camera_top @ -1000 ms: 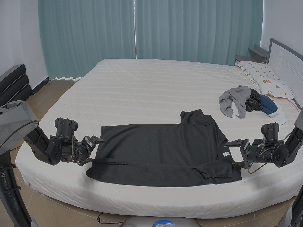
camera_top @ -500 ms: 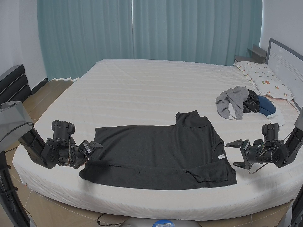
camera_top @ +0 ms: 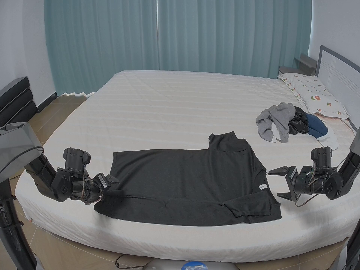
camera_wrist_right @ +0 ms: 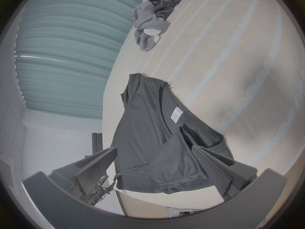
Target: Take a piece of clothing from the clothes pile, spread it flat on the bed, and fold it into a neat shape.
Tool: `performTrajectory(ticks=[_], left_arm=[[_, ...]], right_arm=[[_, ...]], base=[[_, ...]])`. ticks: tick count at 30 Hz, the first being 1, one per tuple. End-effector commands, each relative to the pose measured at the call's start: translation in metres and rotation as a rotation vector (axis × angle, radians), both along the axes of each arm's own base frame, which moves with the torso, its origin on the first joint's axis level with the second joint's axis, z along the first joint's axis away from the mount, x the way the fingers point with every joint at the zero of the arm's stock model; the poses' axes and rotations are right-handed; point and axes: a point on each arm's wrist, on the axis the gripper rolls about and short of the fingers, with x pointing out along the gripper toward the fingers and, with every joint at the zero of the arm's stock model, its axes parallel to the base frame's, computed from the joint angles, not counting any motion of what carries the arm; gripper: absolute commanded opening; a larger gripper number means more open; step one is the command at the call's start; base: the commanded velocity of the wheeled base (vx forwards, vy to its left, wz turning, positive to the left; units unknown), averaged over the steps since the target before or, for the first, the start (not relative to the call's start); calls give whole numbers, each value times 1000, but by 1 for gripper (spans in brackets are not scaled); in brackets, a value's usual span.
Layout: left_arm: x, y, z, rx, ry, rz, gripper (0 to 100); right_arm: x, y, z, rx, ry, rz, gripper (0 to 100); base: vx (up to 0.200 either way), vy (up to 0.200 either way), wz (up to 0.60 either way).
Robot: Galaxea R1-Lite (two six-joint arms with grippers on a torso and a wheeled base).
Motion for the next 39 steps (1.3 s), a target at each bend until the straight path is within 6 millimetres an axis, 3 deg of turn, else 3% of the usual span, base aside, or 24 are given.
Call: performTrajectory(ticks=[1, 6, 10, 18, 31, 32, 39], left_arm=[[11, 6, -17, 5, 29, 21, 0], [18, 11, -26, 8, 41, 42, 0], [21, 16, -21, 10, 21, 58, 0], [14, 24, 11, 5, -52, 84, 0], [15, 23, -2, -5, -15, 74, 0], [16, 22, -4, -11, -12, 74, 0], [15, 22, -2, -13, -15, 76, 0]], right_arm=[[1, 0, -4, 1, -9, 2, 100], [1, 0, -7, -7, -27, -9, 100], [1, 0, -9, -16, -26, -18, 100], [1, 0, -8, -19, -29, -22, 100], [5, 5, -4, -25, -59, -4, 100], [16, 8, -7, -49, -79, 14, 100], [31, 19, -31, -203, -126, 173, 100]], base=[[0, 0, 0], [0, 0, 0], [0, 0, 0], [0, 0, 0], [0, 0, 0], [0, 0, 0], [0, 0, 0]])
